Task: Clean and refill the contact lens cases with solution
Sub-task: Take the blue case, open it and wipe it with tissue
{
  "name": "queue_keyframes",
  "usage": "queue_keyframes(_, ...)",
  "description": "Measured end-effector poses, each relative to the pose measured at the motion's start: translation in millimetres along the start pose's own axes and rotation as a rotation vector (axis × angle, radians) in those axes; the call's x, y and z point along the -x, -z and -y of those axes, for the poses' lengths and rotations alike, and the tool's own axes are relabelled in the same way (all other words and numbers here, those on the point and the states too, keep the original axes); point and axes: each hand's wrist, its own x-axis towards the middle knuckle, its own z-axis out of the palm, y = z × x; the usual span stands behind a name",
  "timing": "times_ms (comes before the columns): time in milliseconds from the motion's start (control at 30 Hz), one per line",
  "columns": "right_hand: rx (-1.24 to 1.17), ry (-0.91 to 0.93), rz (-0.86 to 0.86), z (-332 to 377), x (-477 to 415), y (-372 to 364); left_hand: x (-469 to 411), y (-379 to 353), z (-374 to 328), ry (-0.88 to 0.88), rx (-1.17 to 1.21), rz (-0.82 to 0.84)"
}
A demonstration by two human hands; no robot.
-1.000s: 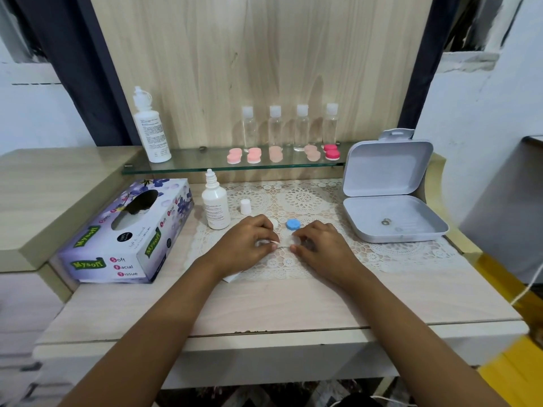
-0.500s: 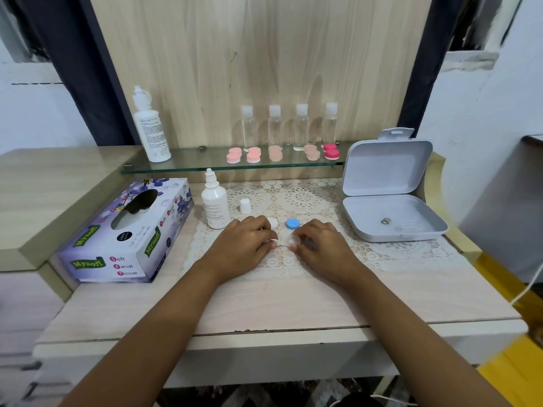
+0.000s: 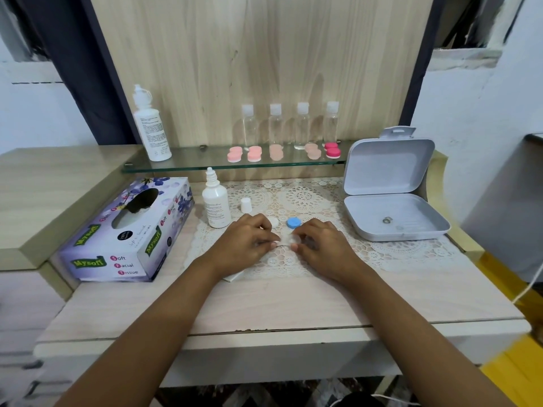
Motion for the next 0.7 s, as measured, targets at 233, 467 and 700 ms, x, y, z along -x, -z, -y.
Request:
queue_keyframes(233,-0.016,-0.001,-0.005,0.1,-0.1,-0.1,0.5,3.2,-2.6,-0.066,-0.226,0.015)
queue_keyframes(467,-0.009,0.0,0.004,1.0,0.4,1.4,-1.1,3.0,-4.1,-0.081,-0.163,-0.012)
queue_keyframes(700,0.019,-0.001,0.014,2.4,0.7,2.2,-1.0,-0.7,-5.6,0.037,0.06,-0.007)
